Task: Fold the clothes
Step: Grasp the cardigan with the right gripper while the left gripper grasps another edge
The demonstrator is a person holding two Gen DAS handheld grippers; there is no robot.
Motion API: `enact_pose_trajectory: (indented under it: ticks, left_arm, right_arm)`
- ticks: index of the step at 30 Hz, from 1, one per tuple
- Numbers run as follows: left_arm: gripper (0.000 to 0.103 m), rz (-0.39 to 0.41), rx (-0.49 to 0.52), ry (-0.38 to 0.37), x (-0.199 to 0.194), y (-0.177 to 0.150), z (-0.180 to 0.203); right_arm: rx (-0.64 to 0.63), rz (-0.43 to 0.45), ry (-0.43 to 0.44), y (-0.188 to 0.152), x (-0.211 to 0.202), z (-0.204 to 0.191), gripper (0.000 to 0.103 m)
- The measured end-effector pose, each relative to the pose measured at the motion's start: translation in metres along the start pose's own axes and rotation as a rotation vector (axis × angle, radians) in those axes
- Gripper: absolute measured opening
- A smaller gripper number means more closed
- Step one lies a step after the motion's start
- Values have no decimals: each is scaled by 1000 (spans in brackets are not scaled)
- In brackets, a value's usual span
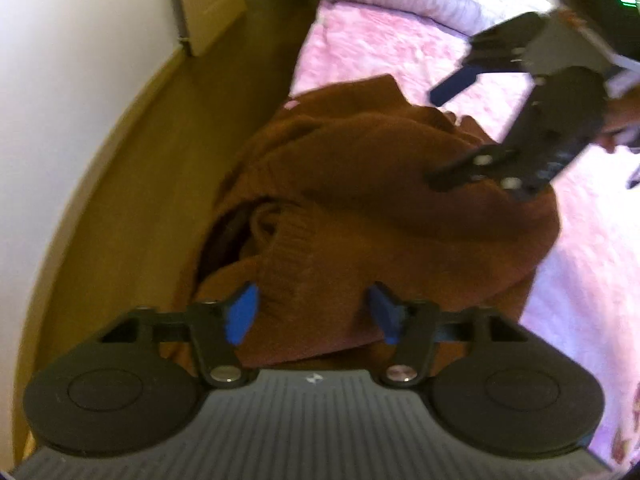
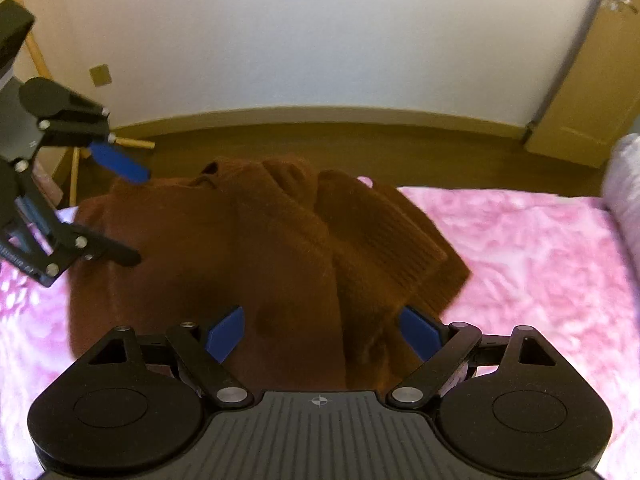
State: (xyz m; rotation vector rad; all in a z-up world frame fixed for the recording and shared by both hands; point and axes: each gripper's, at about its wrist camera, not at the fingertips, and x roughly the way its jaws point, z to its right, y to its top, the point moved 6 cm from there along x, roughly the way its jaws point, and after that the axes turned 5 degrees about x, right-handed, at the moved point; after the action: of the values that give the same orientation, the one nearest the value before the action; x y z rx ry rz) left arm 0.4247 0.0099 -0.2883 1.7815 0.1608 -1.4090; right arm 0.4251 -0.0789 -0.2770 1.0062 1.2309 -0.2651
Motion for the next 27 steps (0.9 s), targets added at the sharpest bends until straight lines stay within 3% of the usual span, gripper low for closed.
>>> enact_pose_trajectory:
  ticks: [2, 3, 4, 9, 13, 16, 23, 27]
  left_arm:
    - [3, 7, 2, 15, -6, 2, 2]
    - [2, 11, 3, 23, -10, 2, 3]
    - [1, 17, 7, 32, -14, 3, 5]
    - [0, 92, 69, 71, -58, 18, 34]
    - [0, 174, 132, 36, -106, 38, 89]
    - [0, 227, 195, -28, -141, 51, 155]
    - [0, 264, 352, -264, -187, 68, 380]
    - [0, 219, 401, -472, -181, 59, 518]
  right_arm:
    - [18, -30, 23, 1, 8, 2, 34]
    - [25, -29, 24, 1, 7, 2, 27]
    - [32, -24, 21, 1, 4, 2, 10]
    - [79, 62, -23, -6, -57, 2, 8]
    - [128, 134, -71, -60, -150, 4, 7]
    - [165, 187, -108, -103, -221, 5, 7]
    - [295, 158, -267, -295, -370, -14, 7]
    - [375, 79, -385, -420, -438, -38, 8]
